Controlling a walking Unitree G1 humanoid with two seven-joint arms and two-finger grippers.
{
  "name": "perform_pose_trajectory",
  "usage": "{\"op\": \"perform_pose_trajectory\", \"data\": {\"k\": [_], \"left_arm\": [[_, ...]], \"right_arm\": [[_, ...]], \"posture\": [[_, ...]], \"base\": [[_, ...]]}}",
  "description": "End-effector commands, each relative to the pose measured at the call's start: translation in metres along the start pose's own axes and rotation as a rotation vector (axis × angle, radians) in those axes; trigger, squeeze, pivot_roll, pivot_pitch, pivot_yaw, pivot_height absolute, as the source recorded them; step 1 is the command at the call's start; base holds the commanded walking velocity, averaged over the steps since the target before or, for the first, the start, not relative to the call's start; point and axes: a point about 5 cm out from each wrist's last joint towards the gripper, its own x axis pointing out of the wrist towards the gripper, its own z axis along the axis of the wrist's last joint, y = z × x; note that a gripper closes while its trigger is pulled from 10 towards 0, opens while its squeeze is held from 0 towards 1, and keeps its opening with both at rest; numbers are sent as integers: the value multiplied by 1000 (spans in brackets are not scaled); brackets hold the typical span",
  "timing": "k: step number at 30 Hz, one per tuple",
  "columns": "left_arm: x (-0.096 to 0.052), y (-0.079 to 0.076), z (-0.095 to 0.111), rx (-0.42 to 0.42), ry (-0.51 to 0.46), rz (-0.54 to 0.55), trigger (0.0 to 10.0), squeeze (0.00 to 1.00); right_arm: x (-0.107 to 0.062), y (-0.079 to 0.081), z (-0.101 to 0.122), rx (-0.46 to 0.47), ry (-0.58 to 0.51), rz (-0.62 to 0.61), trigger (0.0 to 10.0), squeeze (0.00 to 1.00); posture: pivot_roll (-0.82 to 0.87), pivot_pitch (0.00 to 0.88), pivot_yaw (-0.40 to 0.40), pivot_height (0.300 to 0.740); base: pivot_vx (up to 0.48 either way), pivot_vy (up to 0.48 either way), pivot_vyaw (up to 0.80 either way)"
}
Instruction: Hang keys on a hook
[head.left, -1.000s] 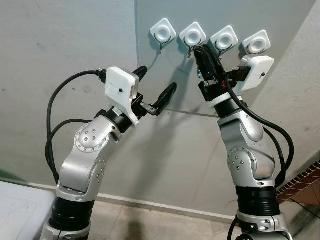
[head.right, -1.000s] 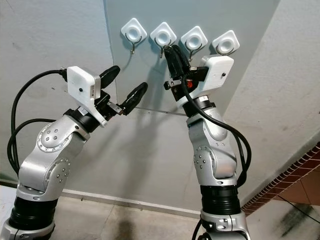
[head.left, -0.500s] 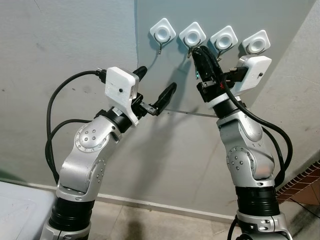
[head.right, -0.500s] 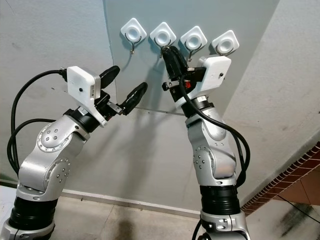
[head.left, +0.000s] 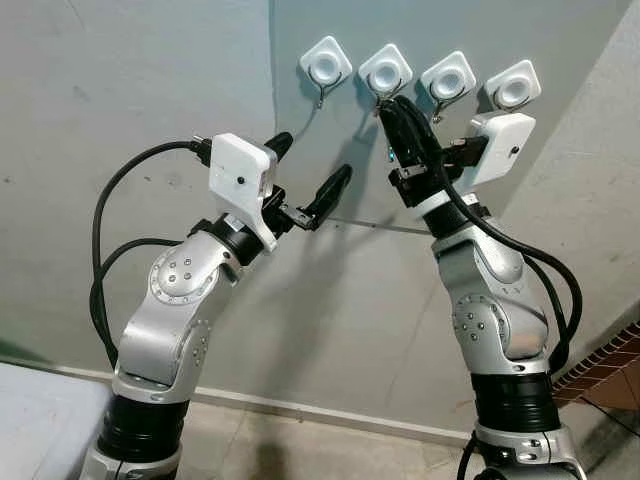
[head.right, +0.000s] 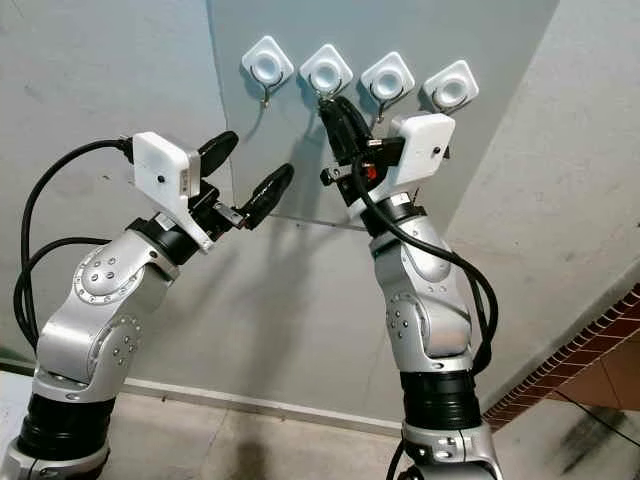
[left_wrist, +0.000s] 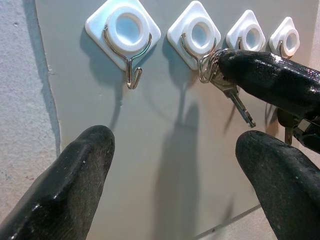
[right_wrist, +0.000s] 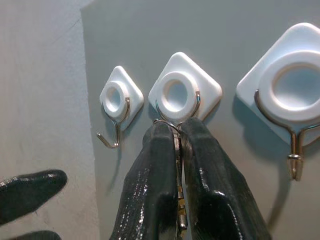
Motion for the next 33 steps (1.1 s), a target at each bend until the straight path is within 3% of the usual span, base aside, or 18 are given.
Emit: {"op": "perform_pose_trajectory", "data": {"k": [1, 11, 13, 14, 28, 33], "left_arm": [[0, 0, 4, 8, -8, -8, 10000, 0], [0, -1, 4, 8, -8, -5, 10000, 0], [0, -1, 4, 8, -9, -5, 10000, 0], [0, 0, 4, 6, -9, -3, 10000, 0], [-1, -1, 4, 2, -7, -1, 10000, 0], [-1, -1, 4, 1, -8, 0, 10000, 0]], "right_arm": [[0, 0, -1, -28, 6, 8, 10000, 0], [-1, -1, -1, -164, 15, 30, 10000, 0], [-1, 0, -1, -226, 21, 43, 10000, 0], [-1, 0, -2, -304, 28, 55, 10000, 0], [-2, -5, -8, -645, 72, 88, 10000, 0], [-2, -6, -13, -679, 87, 91, 10000, 0]], "posture": [[-12, 1, -37, 740], [-11, 4, -38, 740], [-11, 4, -38, 740], [-11, 4, -38, 740], [-11, 5, -39, 740], [-10, 2, -41, 740]], "base": [[0, 0, 0], [0, 0, 0], [0, 0, 0], [0, 0, 0], [0, 0, 0], [0, 0, 0]]}}
